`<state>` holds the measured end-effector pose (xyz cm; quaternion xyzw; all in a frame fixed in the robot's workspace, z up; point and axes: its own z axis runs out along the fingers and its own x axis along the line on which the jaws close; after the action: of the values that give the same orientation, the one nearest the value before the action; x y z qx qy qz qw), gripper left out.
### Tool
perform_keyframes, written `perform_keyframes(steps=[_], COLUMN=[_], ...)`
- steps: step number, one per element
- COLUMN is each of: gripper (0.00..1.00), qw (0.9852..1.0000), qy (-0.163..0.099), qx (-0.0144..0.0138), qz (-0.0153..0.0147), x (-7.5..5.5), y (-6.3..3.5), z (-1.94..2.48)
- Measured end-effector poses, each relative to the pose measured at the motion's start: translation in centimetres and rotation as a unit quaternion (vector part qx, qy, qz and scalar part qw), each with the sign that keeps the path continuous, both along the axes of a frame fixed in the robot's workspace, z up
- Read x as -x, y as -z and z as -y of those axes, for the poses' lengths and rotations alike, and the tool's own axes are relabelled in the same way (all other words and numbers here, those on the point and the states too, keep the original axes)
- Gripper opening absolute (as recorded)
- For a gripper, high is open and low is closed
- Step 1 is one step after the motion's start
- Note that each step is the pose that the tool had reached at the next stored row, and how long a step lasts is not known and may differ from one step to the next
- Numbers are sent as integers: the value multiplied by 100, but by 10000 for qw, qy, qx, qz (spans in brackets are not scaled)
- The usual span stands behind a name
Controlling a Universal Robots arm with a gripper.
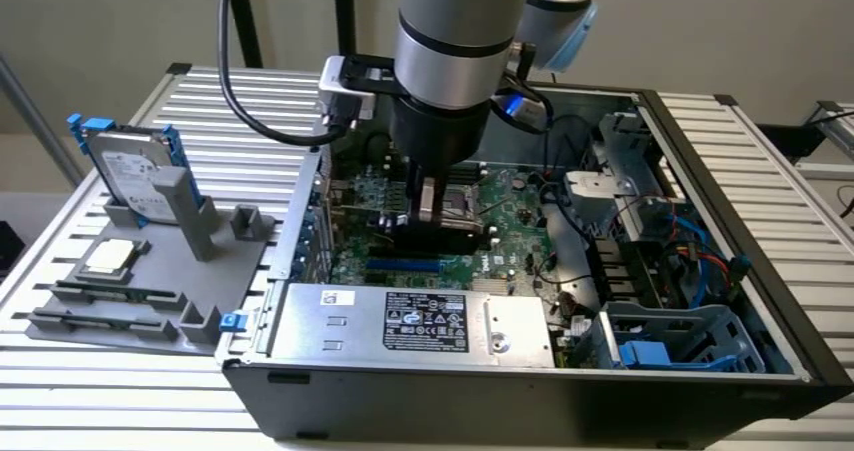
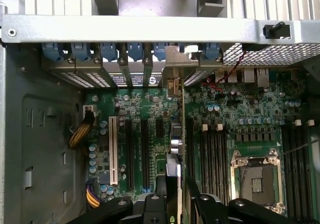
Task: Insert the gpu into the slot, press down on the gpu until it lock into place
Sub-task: 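Insert the gpu into the slot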
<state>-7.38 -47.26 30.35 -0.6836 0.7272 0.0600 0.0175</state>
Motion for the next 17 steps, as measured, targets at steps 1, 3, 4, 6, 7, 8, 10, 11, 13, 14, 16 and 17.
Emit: perform_keyframes(steps=[1,3,4,6,7,8,10,11,13,14,16,17], gripper=[26,26,26,26,26,26,26,26,26,26,26,26], qw=[10000,10000,10000,10000,10000,10000,10000,10000,10000,10000,10000,10000], qy=[0,0,0,1,0,0,0,0,0,0,0,0], qx=[0,0,1,2,1,2,0,1,2,1,1,1], qz=[-1,-4,-5,-8,-10,-12,-16,-17,-20,-21,-22,-23], x=[0,0,1,1,0,0,0,0,1,2,2,4], y=[5,14,20,32,38,43,57,62,74,80,92,97], z=[0,-1,-1,-2,-4,-5,-9,-10,-13,-16,-19,-21])
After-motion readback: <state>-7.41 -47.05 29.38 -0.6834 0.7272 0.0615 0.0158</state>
